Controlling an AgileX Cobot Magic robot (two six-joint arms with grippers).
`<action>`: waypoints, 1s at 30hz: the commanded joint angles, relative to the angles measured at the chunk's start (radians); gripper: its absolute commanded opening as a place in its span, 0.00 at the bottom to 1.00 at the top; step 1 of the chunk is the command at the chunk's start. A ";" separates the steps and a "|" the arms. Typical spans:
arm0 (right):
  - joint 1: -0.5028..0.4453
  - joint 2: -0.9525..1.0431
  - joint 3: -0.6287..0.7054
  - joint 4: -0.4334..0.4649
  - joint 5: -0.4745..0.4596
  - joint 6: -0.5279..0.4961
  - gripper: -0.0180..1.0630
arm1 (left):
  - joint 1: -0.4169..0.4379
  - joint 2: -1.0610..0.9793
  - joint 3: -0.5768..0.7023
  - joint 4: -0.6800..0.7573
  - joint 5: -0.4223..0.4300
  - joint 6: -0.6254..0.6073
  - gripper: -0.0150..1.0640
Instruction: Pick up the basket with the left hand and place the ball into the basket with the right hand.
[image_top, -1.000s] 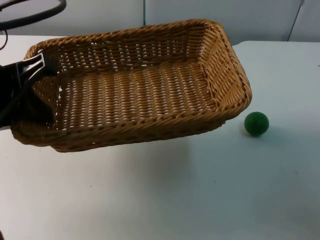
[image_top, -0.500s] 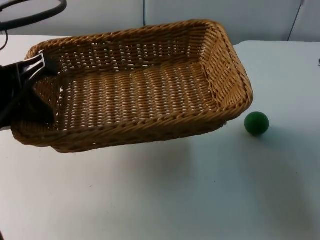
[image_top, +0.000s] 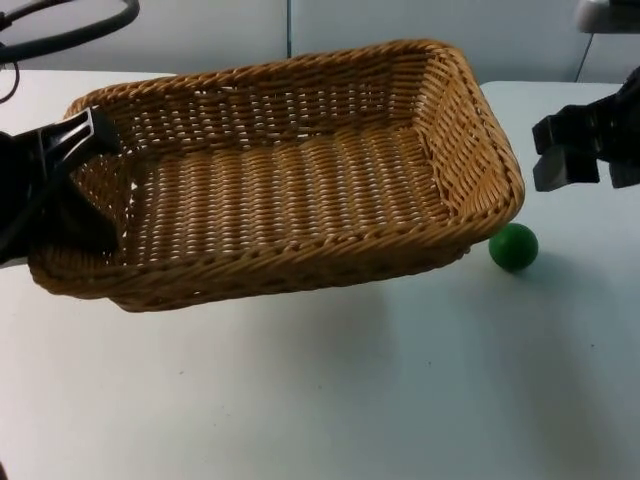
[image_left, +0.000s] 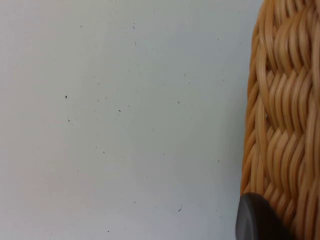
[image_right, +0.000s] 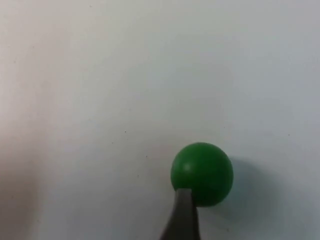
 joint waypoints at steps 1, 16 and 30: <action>0.002 0.027 -0.007 0.005 -0.032 0.003 0.65 | 0.001 -0.014 -0.001 -0.019 0.021 -0.007 0.01; 0.025 0.171 -0.007 0.026 -0.162 -0.002 0.65 | 0.001 -0.014 -0.001 -0.019 0.006 -0.007 0.01; 0.096 0.254 -0.040 0.024 -0.237 -0.002 0.64 | 0.001 -0.014 -0.001 0.008 0.000 -0.007 0.01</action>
